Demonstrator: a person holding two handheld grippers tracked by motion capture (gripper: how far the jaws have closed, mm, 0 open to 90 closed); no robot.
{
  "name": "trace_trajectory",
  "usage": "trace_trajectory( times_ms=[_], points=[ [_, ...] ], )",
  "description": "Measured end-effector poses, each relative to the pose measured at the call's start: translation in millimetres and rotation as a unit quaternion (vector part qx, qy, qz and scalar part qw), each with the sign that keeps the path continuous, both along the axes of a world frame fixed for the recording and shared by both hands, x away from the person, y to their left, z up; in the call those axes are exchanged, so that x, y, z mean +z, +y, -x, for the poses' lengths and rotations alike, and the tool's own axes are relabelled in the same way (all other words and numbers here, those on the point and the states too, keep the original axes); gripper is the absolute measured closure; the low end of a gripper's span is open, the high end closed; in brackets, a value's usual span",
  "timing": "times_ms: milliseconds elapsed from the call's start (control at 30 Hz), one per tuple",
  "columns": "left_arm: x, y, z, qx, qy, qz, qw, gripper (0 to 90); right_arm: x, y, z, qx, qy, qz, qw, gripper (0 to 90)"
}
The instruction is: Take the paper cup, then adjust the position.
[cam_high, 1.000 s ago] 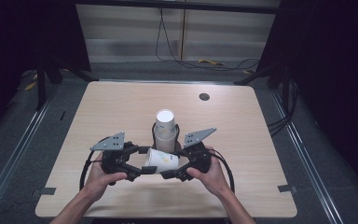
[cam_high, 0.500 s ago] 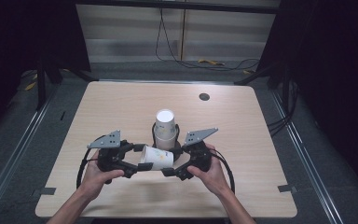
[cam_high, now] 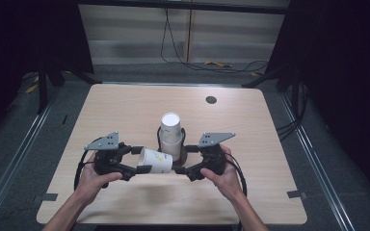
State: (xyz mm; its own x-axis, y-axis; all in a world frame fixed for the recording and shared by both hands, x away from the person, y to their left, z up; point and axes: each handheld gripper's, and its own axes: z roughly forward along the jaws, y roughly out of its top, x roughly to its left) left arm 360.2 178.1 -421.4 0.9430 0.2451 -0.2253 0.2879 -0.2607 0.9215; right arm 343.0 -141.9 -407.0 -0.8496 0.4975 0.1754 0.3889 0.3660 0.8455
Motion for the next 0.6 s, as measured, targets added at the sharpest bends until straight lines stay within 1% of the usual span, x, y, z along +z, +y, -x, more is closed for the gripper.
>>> trace_trajectory(
  times_ms=[33,133,200,267,333,400,433,467,500,533,600],
  points=[
    [0.1,1.1,-0.6,0.002,-0.002,-0.007,1.0,27.6,2.4,-1.8,0.5,-0.006,-0.004,0.001,1.0,13.4],
    [-0.8,4.1,-2.3,0.008,0.0,-0.018,0.9998,27.5,6.3,-9.2,1.7,-0.016,-0.011,-0.006,0.9998,13.3],
    [-1.2,5.6,-3.6,0.013,0.001,-0.024,0.9996,27.6,5.7,-12.0,1.2,-0.025,-0.01,-0.005,0.9996,13.4],
    [-0.8,7.3,-4.9,0.023,0.005,-0.027,0.9994,27.6,4.7,-14.6,0.6,-0.033,-0.009,-0.004,0.9994,13.5],
    [1.5,10.1,-6.3,0.024,0.009,-0.033,0.9991,27.6,3.9,-16.5,0.4,-0.04,-0.012,-0.001,0.9991,13.5],
    [4.2,12.8,-6.9,0.028,0.004,-0.038,0.9989,27.6,2.9,-18.3,0.3,-0.048,-0.015,0.0,0.9987,13.6],
    [5.6,14.9,-7.3,0.03,0.007,-0.035,0.9989,27.6,2.5,-19.2,0.3,-0.052,-0.015,0.002,0.9985,13.6],
    [6.3,16.6,-8.0,0.031,0.006,-0.037,0.9988,27.6,1.9,-20.3,0.1,-0.056,-0.015,0.002,0.9983,13.7],
    [6.6,18.3,-8.5,0.034,0.006,-0.039,0.9986,27.6,1.5,-21.1,-0.1,-0.058,-0.015,0.002,0.9982,13.7],
    [6.8,20.3,-9.3,0.038,0.006,-0.046,0.9982,27.6,1.2,-22.3,-0.3,-0.063,-0.016,0.003,0.9979,13.7],
    [6.2,22.7,-10.3,0.044,0.008,-0.049,0.9978,27.6,0.4,-24.8,-0.7,-0.07,-0.016,0.002,0.9974,13.7]
  ],
)
